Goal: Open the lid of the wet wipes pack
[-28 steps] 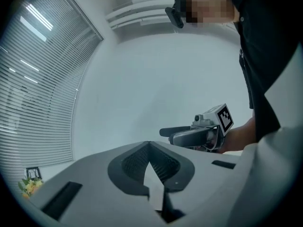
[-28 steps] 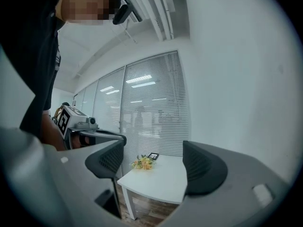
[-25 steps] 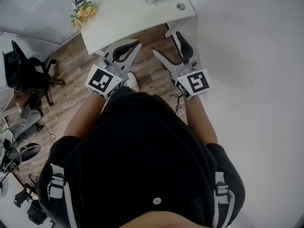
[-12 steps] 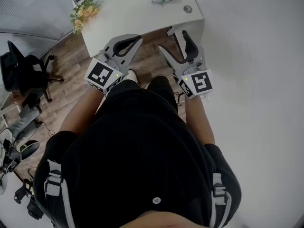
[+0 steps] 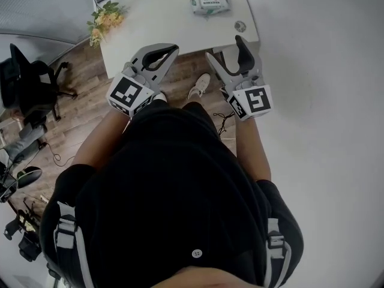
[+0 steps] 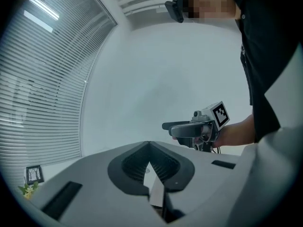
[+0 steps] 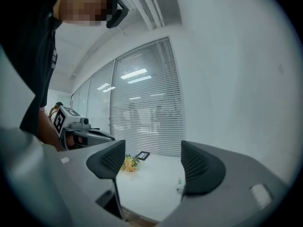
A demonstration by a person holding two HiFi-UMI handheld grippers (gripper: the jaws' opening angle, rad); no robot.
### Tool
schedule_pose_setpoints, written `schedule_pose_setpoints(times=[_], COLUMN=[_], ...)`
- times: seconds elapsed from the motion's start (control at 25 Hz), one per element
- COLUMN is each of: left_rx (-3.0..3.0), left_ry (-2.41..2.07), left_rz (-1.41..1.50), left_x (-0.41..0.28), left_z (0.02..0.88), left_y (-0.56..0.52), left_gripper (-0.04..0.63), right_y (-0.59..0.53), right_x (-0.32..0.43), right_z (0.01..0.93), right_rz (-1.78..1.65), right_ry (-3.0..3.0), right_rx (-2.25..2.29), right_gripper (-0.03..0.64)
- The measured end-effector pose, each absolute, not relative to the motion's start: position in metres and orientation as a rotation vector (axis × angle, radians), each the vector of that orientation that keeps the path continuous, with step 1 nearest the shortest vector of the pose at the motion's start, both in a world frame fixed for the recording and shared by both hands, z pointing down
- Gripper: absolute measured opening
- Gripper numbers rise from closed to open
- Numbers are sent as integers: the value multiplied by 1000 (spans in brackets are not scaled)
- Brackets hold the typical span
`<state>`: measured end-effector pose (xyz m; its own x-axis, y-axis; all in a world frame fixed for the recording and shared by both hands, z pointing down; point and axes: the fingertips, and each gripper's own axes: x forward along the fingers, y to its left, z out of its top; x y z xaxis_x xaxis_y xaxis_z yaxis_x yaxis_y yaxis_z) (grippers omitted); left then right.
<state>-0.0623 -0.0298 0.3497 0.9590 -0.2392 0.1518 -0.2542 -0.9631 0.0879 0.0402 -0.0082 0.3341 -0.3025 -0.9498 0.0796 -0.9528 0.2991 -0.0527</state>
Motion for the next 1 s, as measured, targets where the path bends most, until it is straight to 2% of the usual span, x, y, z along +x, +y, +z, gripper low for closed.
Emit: schedule_pose_setpoints(times=[0.56, 1.0], left_rx=[2925, 2831], left_ry=[-665, -822], left_rz=[274, 385], left_x=[56, 93], left_z=[369, 399], left_y=[-117, -169], left_gripper=[8, 8], right_y=[-105, -172], right_x=[154, 190], right_z=[353, 390], right_rz=[161, 210], right_ry=[-2613, -2604], right_rx=[1558, 1403], right_gripper=[357, 345])
